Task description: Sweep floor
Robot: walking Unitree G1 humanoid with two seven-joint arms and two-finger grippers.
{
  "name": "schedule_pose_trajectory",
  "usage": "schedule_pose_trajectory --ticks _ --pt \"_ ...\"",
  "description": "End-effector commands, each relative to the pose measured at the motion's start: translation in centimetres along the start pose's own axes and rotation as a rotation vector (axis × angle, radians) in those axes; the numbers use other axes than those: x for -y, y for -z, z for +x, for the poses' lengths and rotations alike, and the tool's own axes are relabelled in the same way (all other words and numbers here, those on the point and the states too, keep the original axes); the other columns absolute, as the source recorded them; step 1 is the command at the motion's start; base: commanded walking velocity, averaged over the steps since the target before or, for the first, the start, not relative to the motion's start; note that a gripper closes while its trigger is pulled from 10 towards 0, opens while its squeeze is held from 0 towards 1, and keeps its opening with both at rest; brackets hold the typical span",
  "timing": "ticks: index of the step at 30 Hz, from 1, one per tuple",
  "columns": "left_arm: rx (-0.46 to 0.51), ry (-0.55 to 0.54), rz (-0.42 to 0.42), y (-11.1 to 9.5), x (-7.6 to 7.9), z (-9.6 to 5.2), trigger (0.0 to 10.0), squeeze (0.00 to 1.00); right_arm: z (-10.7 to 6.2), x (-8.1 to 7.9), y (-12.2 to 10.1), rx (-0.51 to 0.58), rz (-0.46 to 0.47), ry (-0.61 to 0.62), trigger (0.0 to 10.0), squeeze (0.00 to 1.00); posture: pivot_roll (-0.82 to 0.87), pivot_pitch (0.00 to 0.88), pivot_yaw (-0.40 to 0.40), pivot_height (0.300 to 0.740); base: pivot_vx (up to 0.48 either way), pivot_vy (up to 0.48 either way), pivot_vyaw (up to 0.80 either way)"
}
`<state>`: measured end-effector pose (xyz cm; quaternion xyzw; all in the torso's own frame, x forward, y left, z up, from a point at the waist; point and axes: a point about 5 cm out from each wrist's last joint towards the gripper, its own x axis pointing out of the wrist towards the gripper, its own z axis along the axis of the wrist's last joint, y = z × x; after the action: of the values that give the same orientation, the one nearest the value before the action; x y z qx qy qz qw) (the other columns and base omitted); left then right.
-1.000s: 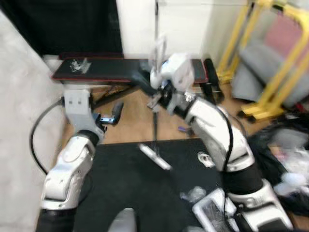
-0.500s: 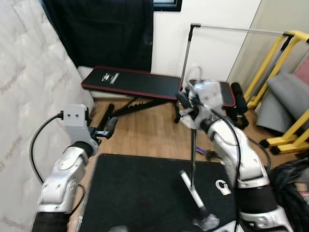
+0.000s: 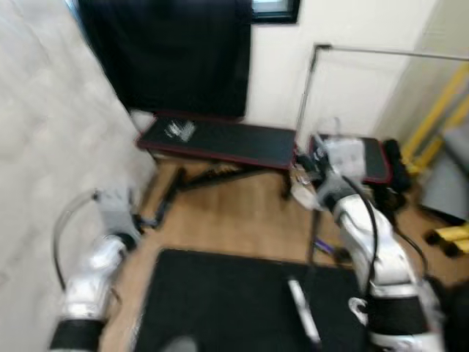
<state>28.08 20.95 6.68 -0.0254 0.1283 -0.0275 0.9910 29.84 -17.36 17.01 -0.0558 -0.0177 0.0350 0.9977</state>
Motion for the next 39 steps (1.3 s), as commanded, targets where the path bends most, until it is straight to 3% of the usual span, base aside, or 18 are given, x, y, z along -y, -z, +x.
schedule_pose_trajectory --ticks 1,4,10,19,22,28,30,33,39 --pt "-0.038 0.030 0.009 1.3 0.0 0.2 10.0 0.00 0.0 1.5 -0.7 0.036 -0.015 0.081 10.0 0.00 0.05 0.000 -0.028 0.740 0.375 0.000 0.00" --pt "-0.080 0.002 0.015 2.5 -0.7 0.2 10.0 0.00 0.1 1.5 -0.6 0.006 0.055 0.042 10.0 0.00 0.06 0.000 -0.035 0.740 0.375 0.000 0.00" --pt "-0.080 0.003 0.014 2.8 -0.6 0.4 10.0 0.00 0.2 1.5 -0.5 -0.005 0.092 0.029 10.0 0.00 0.06 0.000 -0.042 0.740 0.374 0.000 0.00" --pt "0.116 0.135 0.060 -1.8 2.2 1.9 10.0 0.00 0.2 1.7 -1.2 0.090 0.128 0.045 10.0 0.00 0.06 0.000 -0.037 0.740 0.373 0.000 0.00" --pt "0.233 0.221 0.061 -5.0 4.5 1.8 10.0 0.00 0.2 1.9 -1.5 0.095 0.103 0.055 10.0 0.00 0.06 0.000 -0.026 0.740 0.377 0.000 0.00" --pt "0.318 0.293 0.040 -7.7 6.6 1.5 10.0 0.00 0.8 1.6 -1.6 0.096 0.085 0.056 10.0 0.00 0.06 0.000 -0.016 0.740 0.377 0.000 0.00" --pt "0.318 0.293 0.040 -7.7 6.6 1.5 10.0 0.00 0.8 1.6 -1.6 0.096 0.085 0.056 10.0 0.00 0.06 0.000 -0.016 0.740 0.375 0.000 0.00" --pt "0.347 0.369 0.009 -8.1 8.7 0.7 10.0 0.00 1.6 1.3 -1.8 0.118 0.048 0.069 10.0 0.00 0.06 0.000 -0.007 0.740 0.377 0.000 0.00" --pt "0.342 0.393 0.003 -7.8 9.6 0.5 10.0 0.00 2.6 1.7 -2.0 0.121 0.015 0.103 10.0 0.00 0.07 0.000 -0.015 0.740 0.377 0.000 0.00"
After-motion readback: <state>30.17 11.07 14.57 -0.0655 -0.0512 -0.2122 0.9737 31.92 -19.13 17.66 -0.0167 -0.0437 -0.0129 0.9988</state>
